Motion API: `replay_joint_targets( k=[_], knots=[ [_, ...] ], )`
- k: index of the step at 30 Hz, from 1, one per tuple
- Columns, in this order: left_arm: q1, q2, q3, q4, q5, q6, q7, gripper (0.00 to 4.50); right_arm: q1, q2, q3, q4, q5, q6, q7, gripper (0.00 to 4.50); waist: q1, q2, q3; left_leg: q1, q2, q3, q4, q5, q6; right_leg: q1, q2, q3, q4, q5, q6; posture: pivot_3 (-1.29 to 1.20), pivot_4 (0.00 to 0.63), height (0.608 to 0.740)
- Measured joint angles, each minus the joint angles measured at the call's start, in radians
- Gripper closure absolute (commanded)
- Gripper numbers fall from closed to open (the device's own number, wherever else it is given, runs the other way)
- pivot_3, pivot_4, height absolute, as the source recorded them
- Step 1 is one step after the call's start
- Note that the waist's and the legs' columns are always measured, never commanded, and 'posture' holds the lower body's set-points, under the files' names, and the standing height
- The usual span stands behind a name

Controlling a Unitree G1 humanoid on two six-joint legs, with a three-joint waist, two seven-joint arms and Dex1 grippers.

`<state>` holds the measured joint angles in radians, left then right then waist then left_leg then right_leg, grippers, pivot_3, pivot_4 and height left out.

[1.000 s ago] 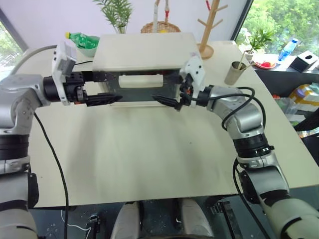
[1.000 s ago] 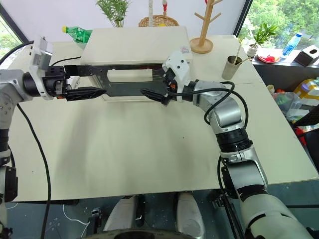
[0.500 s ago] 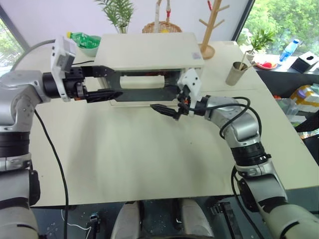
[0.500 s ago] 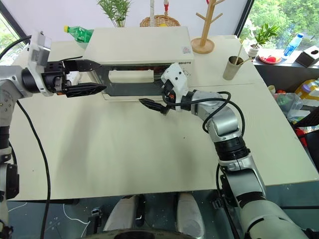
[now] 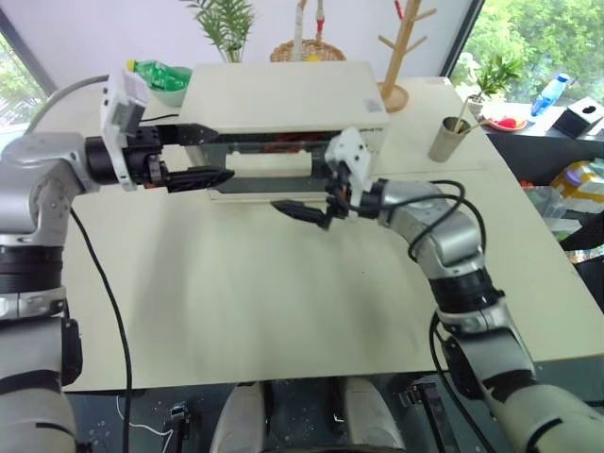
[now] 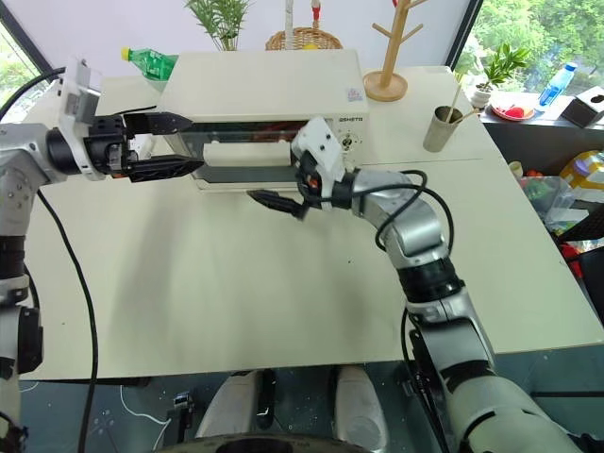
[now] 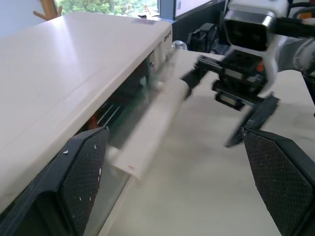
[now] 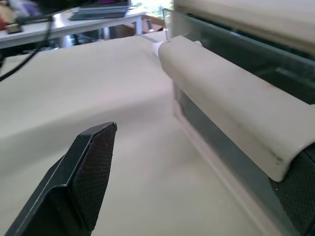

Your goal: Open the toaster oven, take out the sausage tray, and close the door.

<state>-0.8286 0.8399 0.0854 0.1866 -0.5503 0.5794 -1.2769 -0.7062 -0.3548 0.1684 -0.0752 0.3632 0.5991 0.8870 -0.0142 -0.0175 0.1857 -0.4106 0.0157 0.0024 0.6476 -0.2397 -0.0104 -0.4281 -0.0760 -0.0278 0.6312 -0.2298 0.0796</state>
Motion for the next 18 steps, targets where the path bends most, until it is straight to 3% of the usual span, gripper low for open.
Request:
replay_joint_targets(
  k=[5, 6, 9, 15, 18],
  knots=[
    [-0.022, -0.02, -0.018, 0.033, 0.016, -0.001, -0.008, 0.03, 0.088, -0.036, 0.011, -0.143, 0.04, 0.074, 0.003, 0.0, -0.001, 0.0, 0.0, 0.0, 0.0, 0.0, 0.001, 0.0, 0.0, 0.0, 0.0, 0.0, 0.0, 0.0, 0.0, 0.0, 0.15, 0.74],
    [-0.028, -0.024, -0.023, 0.04, 0.017, -0.001, -0.01, 0.27, 0.095, -0.035, 0.008, -0.162, 0.049, 0.087, -0.008, 0.0, -0.002, 0.0, 0.0, 0.0, 0.0, 0.0, 0.001, 0.0, 0.0, 0.0, 0.0, 0.0, 0.0, 0.0, 0.0, 0.0, 0.15, 0.74],
    [-0.048, -0.046, -0.033, 0.061, 0.023, -0.006, -0.011, 1.29, 0.119, -0.012, -0.021, -0.204, 0.081, 0.136, -0.059, 0.0, -0.003, 0.0, 0.0, 0.0, 0.0, 0.0, 0.001, 0.0, 0.0, 0.0, 0.0, 0.0, 0.001, 0.0, 0.0, 0.0, 0.15, 0.74],
    [-0.07, -0.101, -0.075, 0.152, 0.087, -0.054, -0.016, 4.44, 0.142, -0.009, -0.033, -0.235, 0.113, 0.167, -0.108, 0.0, 0.001, -0.001, 0.0, 0.0, 0.0, 0.0, 0.001, 0.0, 0.0, 0.0, 0.0, 0.0, 0.001, 0.0, 0.0, 0.0, 0.15, 0.74],
    [-0.099, -0.119, -0.081, 0.182, 0.109, -0.079, -0.015, 4.44, 0.15, -0.008, -0.034, -0.243, 0.122, 0.17, -0.125, 0.0, 0.0, -0.001, 0.0, 0.0, 0.0, 0.0, 0.001, 0.0, 0.0, 0.0, 0.0, 0.0, 0.001, 0.0, 0.0, 0.0, 0.15, 0.74]
  ],
)
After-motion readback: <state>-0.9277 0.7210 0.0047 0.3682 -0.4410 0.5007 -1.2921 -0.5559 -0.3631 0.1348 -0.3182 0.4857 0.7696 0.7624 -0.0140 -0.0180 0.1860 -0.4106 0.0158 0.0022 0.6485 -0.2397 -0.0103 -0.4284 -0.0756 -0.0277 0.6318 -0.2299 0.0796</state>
